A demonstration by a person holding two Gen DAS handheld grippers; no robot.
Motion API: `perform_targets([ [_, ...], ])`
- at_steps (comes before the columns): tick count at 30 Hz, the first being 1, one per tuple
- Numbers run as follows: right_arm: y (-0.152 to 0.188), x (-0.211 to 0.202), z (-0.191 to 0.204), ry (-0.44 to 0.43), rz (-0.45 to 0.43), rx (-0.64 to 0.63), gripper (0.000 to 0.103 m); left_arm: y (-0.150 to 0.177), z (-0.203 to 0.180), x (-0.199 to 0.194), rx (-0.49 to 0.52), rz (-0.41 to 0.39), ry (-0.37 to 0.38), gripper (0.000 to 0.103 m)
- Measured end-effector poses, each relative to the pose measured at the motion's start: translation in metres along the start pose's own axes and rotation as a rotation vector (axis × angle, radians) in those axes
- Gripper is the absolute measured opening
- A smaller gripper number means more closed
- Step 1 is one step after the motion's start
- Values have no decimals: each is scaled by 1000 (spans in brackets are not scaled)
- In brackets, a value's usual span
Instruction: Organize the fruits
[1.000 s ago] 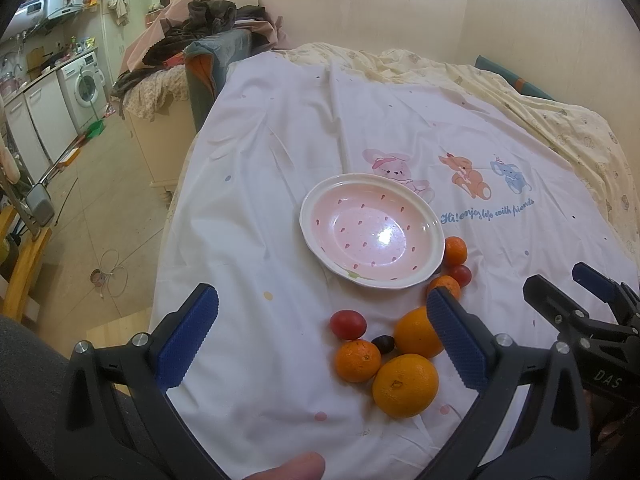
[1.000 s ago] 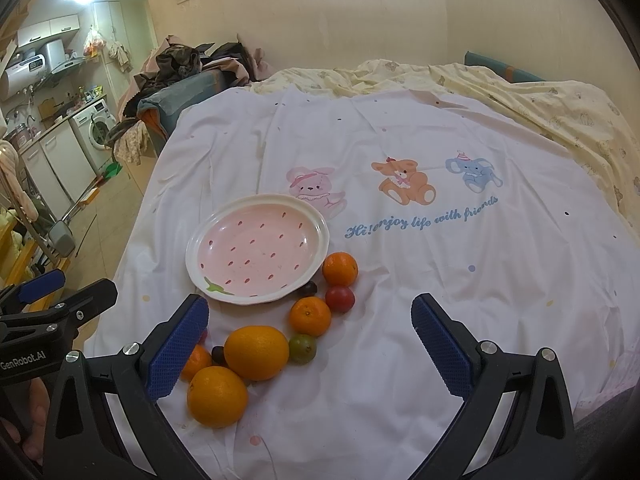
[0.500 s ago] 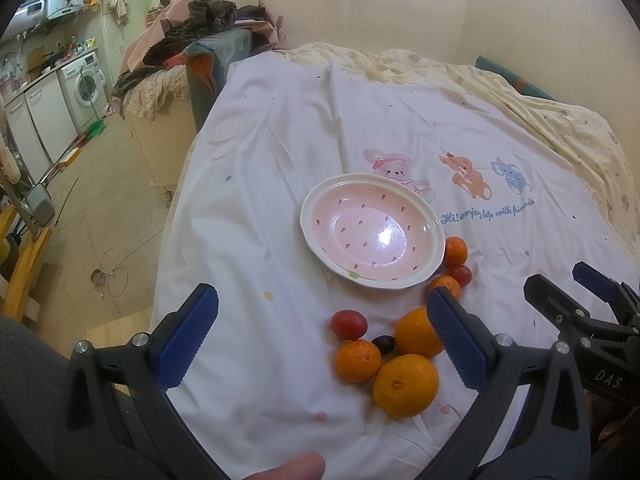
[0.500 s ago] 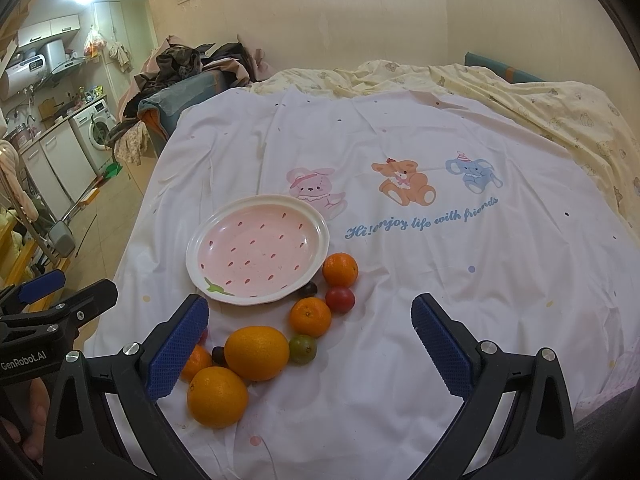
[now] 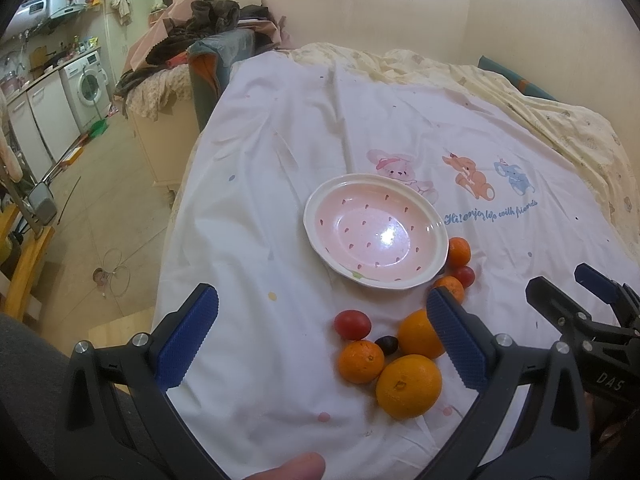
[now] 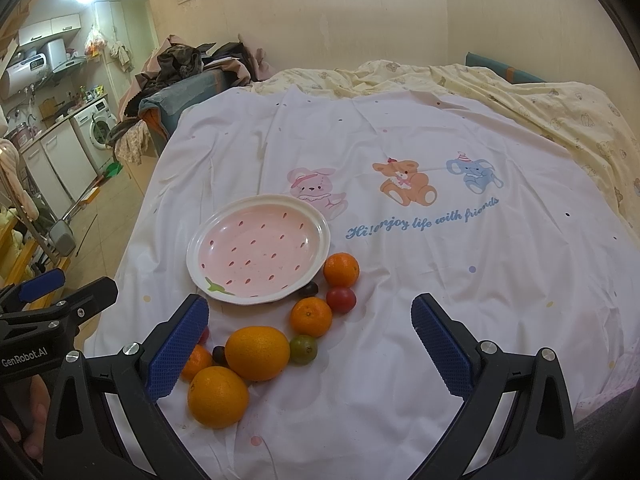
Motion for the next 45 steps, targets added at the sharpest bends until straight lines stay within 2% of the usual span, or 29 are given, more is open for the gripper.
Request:
perform_targets([
  [6, -2, -1, 8, 6, 7, -3, 103, 0, 0, 1, 0, 2, 1, 103],
  [33, 3, 5, -3, 0, 25, -10, 103, -5, -5, 2, -22, 4, 13, 103],
  [36, 4, 6, -4, -5, 35, -9, 103, -5, -4, 5, -24, 19, -4, 103],
  [38, 5, 10, -4, -38, 72, 11, 103, -4, -1, 10, -25, 45, -35, 103],
  [40, 13, 21, -6, -116, 174, 43, 103, -2, 5, 15, -48, 79, -42, 103],
  [45, 40, 49, 5, -187, 397, 34, 103, 5, 19, 22, -100, 127, -39, 103],
])
Point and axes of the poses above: each gripper's, at about its wrist camera, not at the fingertips, and x roughly the way its jaws point, z to its left, y to its underside, the point moved 3 cm from there along x, roughly the way its jaws point, and after that the axes turned 10 degrees about x, right-handed, at the moved point
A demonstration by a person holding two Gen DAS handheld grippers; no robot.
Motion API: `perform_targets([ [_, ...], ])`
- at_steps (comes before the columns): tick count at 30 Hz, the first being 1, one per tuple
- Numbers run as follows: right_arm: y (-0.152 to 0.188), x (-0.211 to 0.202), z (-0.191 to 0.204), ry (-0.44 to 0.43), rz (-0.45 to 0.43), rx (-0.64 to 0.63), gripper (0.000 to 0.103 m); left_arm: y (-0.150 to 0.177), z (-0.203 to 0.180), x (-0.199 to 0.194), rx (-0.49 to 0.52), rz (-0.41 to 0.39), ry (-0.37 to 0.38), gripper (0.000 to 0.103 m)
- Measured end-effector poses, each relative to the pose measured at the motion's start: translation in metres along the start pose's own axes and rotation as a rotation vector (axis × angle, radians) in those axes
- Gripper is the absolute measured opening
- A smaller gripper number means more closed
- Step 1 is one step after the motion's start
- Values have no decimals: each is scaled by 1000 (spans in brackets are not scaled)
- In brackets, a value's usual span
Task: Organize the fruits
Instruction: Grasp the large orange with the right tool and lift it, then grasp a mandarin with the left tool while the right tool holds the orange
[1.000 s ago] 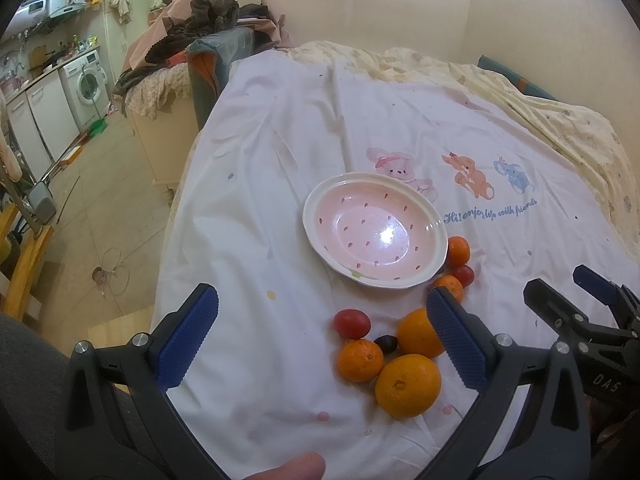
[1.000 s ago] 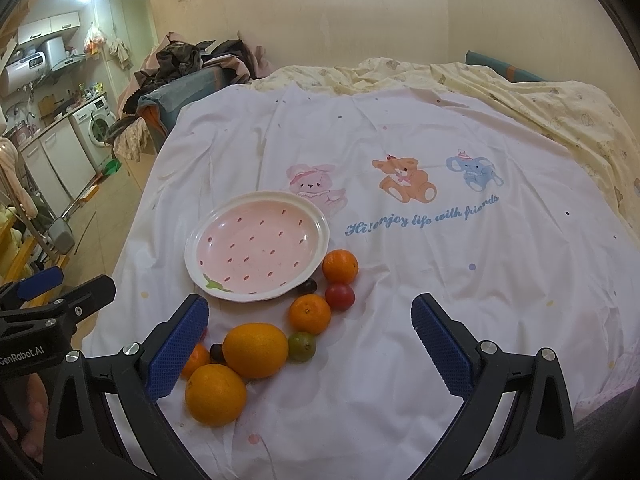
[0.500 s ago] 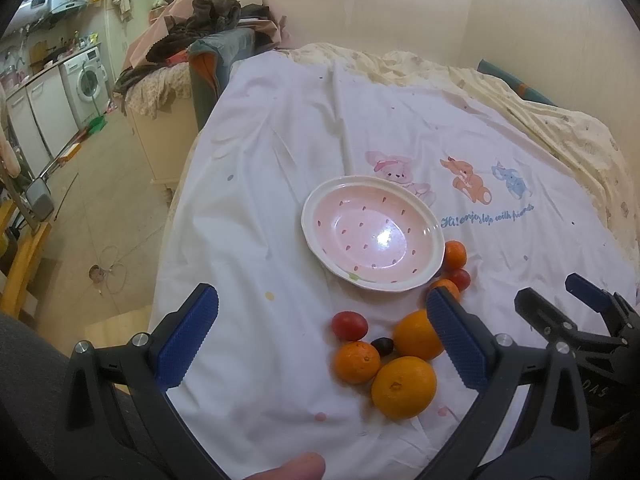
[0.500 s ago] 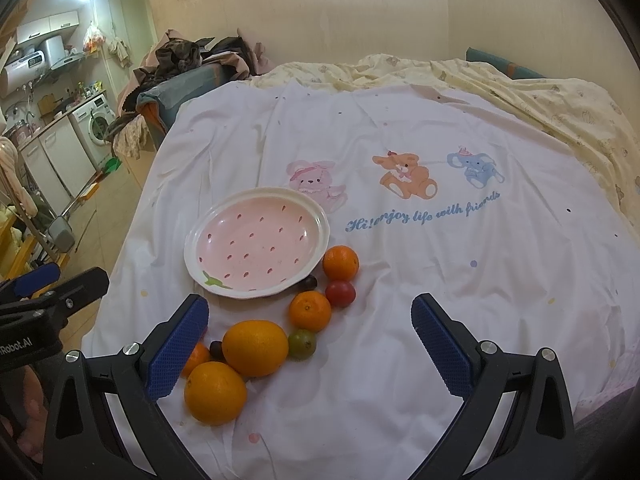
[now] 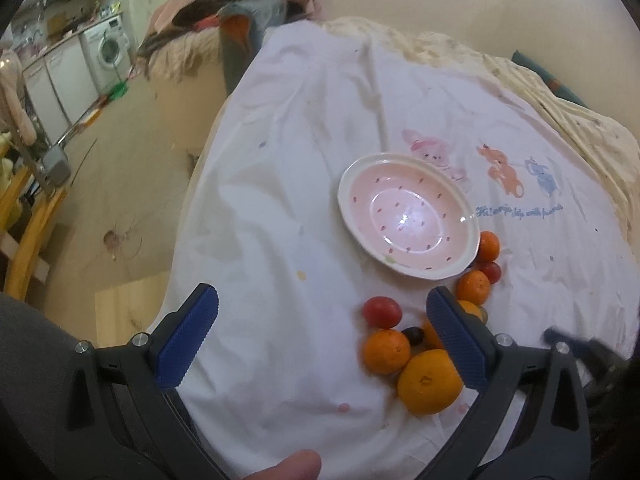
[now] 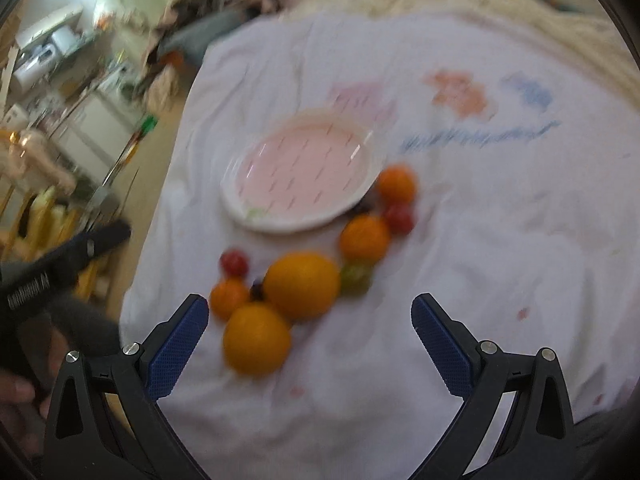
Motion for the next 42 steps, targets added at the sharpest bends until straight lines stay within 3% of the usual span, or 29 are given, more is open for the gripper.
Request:
perform_targets([
  [5, 18, 39, 14, -13, 164, 10, 95, 3, 5, 5, -24, 25, 11, 103],
  [7, 24, 54, 18, -22, 217, 31, 86, 2, 7, 5, -30, 28, 16, 103],
  [15, 28, 77, 12, -86, 276, 147, 61, 3, 9, 10, -39, 56, 34, 103],
  [24, 16, 34, -2, -140, 215, 164, 59, 4, 10, 10, -52, 57, 32, 103],
  [31, -17, -20, -22, -164, 82, 149, 59, 5, 9, 14, -51, 71, 32, 103],
  [39, -33, -34, -49, -160, -17, 215, 58, 11, 2, 22, -1, 103, 22, 103],
  [42, -34, -33, -55, -170, -33, 268, 59, 17, -8, 32, 30, 159, 83, 102],
])
Point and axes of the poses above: each gripper's, at about its wrist camera, not at the fingertips, and x roughly the way its jaws point, z to its left, y to its underside, the point moved 3 cm from there along x, roughly the way its jaws point, and after that the axes turned 10 degrees about x, right-handed, at the moved point
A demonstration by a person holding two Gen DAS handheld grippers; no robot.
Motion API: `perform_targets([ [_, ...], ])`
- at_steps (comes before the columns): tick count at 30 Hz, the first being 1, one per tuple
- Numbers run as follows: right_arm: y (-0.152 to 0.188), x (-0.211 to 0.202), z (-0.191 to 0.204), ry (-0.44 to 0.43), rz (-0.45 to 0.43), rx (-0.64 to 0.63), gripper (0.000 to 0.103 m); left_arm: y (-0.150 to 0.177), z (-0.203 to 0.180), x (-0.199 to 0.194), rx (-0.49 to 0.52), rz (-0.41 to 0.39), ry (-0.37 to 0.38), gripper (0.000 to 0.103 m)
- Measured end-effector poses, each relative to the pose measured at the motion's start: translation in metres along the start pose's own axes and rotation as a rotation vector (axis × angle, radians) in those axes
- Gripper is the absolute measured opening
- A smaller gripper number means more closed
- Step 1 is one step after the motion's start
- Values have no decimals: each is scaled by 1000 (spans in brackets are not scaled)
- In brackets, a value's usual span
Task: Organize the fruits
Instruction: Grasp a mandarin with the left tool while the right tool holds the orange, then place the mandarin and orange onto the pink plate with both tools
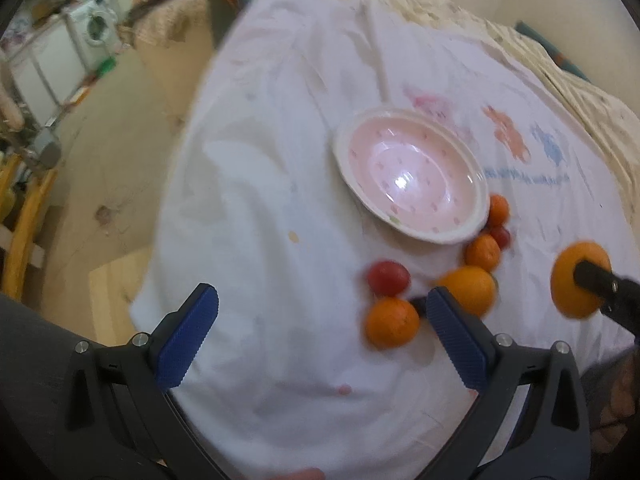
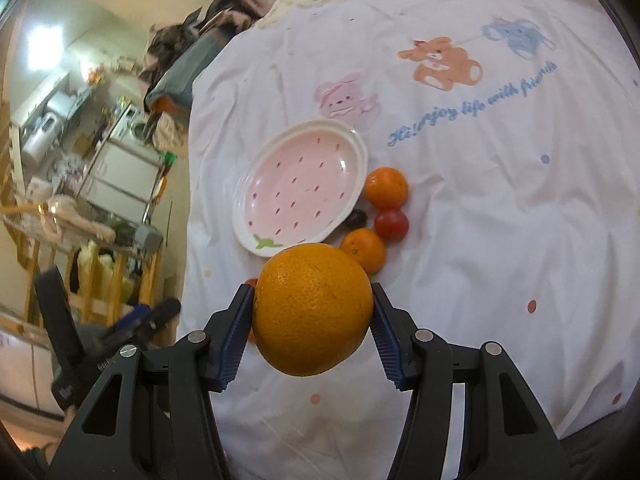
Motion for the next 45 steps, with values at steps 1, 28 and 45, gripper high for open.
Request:
perform_targets([
  [1, -2, -1, -2, -1, -4, 12, 59, 2, -5, 6, 13, 31, 31, 102],
  [28, -11, -20, -11, -43, -49, 62, 59, 17, -51, 27, 184, 134, 104, 33],
  [45, -93, 28, 29, -62, 3, -9, 59, -101, -13, 15, 169, 13, 48, 33],
])
Point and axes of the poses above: each gripper's, at about its wrist camera, not at the fingertips, and x roughly the way its jaws point, z to its left, y to its underside, the point moved 3 cm from there along x, roughly the way its jaws point, and after that the axes turned 10 degrees about x, right-handed, at the moved point
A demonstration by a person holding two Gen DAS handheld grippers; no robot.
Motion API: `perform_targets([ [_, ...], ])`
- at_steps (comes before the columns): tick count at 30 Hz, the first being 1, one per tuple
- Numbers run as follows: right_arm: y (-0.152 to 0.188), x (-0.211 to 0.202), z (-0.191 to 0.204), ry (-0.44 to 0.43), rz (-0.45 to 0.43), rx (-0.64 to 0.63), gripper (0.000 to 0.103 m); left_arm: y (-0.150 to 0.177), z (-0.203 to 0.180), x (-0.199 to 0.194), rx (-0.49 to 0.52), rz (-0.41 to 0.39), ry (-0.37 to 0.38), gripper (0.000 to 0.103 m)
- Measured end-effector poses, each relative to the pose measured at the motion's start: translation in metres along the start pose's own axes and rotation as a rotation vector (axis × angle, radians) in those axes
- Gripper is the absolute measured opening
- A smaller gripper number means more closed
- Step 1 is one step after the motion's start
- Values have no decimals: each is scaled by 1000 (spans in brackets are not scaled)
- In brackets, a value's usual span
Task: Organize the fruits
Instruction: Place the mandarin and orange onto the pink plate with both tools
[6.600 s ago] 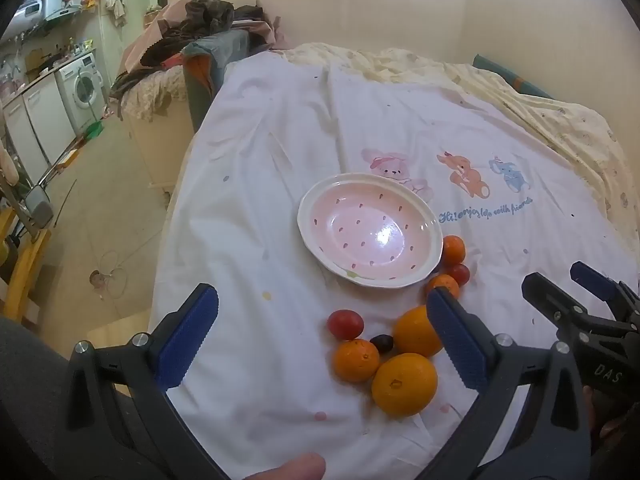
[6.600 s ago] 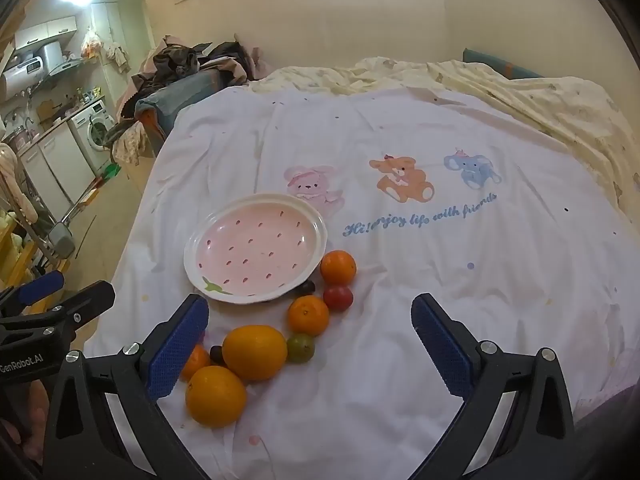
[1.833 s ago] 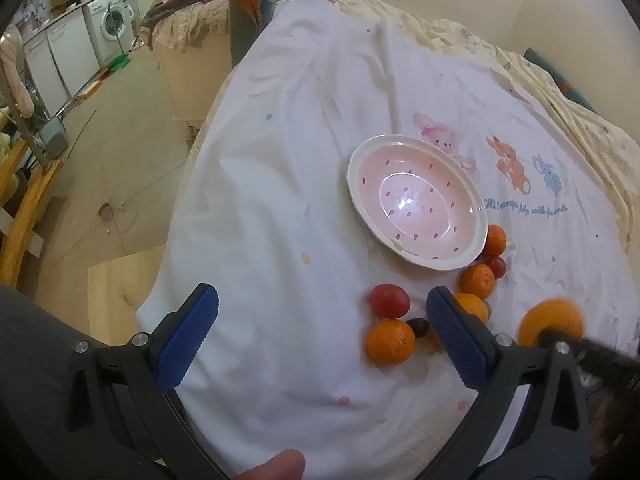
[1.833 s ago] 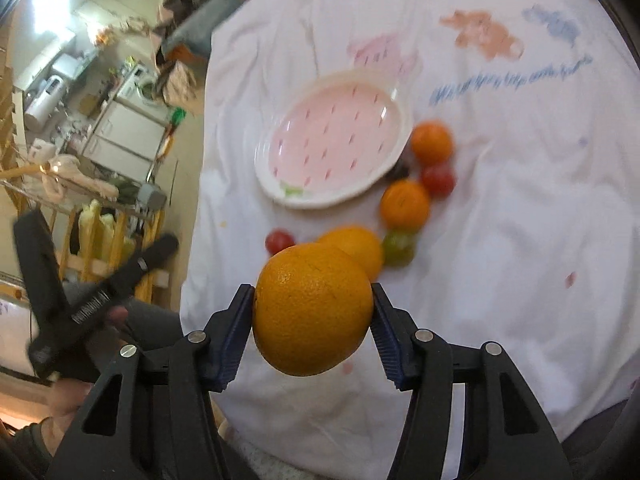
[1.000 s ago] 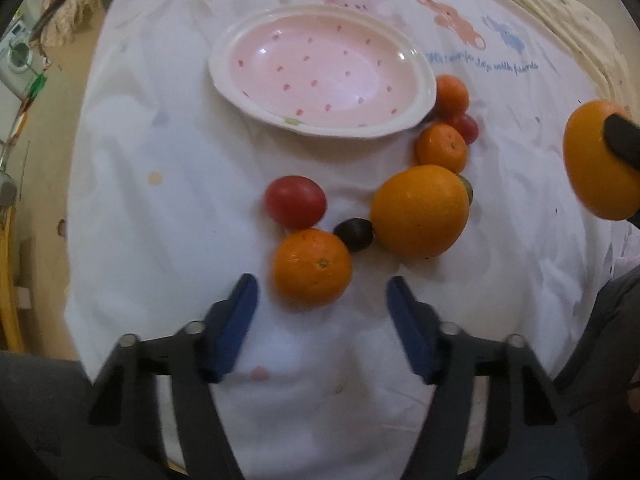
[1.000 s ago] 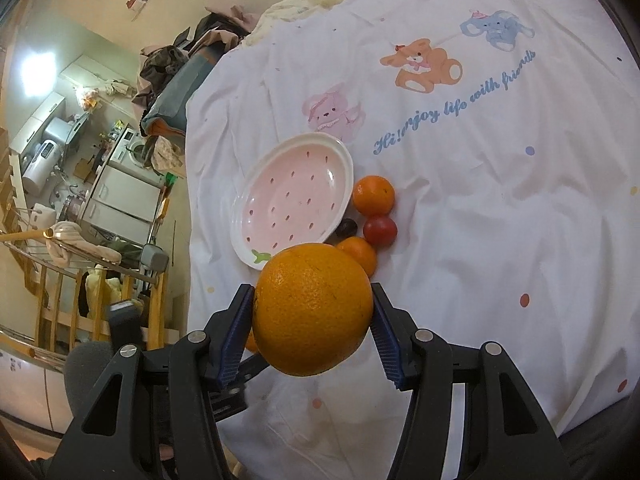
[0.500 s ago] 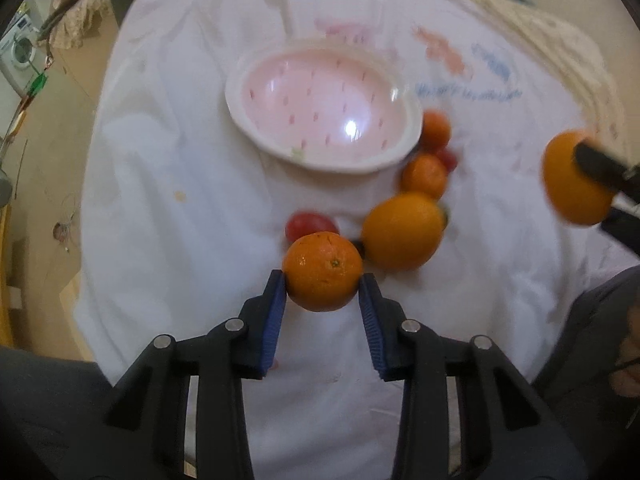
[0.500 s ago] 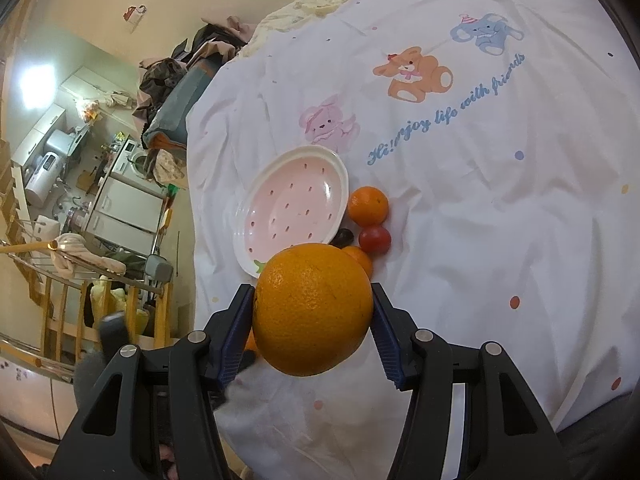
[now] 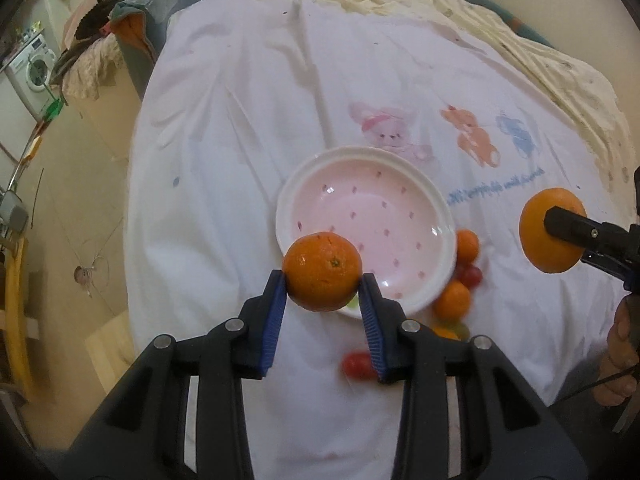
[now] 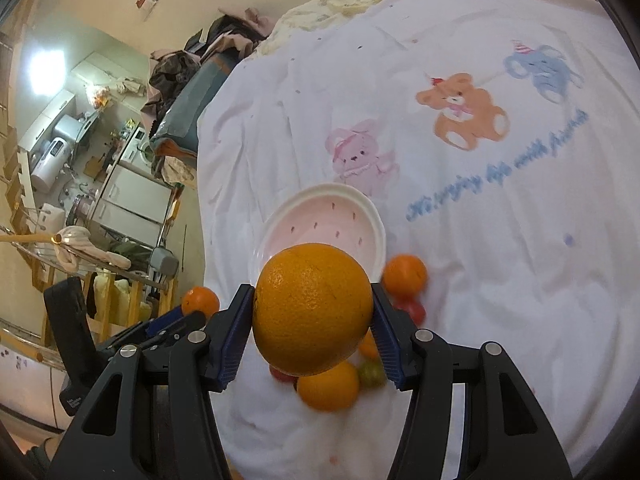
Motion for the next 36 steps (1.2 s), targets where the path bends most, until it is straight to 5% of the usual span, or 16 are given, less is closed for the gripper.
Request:
perform_targets([
  [17, -51, 148, -1, 9, 208, 14, 59, -38, 0, 105, 7, 68, 35, 33],
  [25, -55, 170, -18, 38, 231, 37, 61, -40, 1, 118, -14, 81, 64, 35],
  [31, -64, 163, -21, -17, 217, 72, 69, -41, -2, 121, -12, 86, 59, 36],
  [34, -66, 156, -19, -19, 205, 62, 70, -42, -4, 120, -13, 83, 90, 52],
  [36, -67, 153, -21, -17, 211, 68, 70, -41, -4, 118, -19, 78, 74, 72],
])
Point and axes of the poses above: each gripper's, at about its wrist camera, not at the fingertips, and x roughly the way its jaws point, z to its left, y to its underside, the point moved 3 cm from there along x, roughly the way its jaws point, and after that the axes turned 10 degrees about x, right-handed, at the moved point
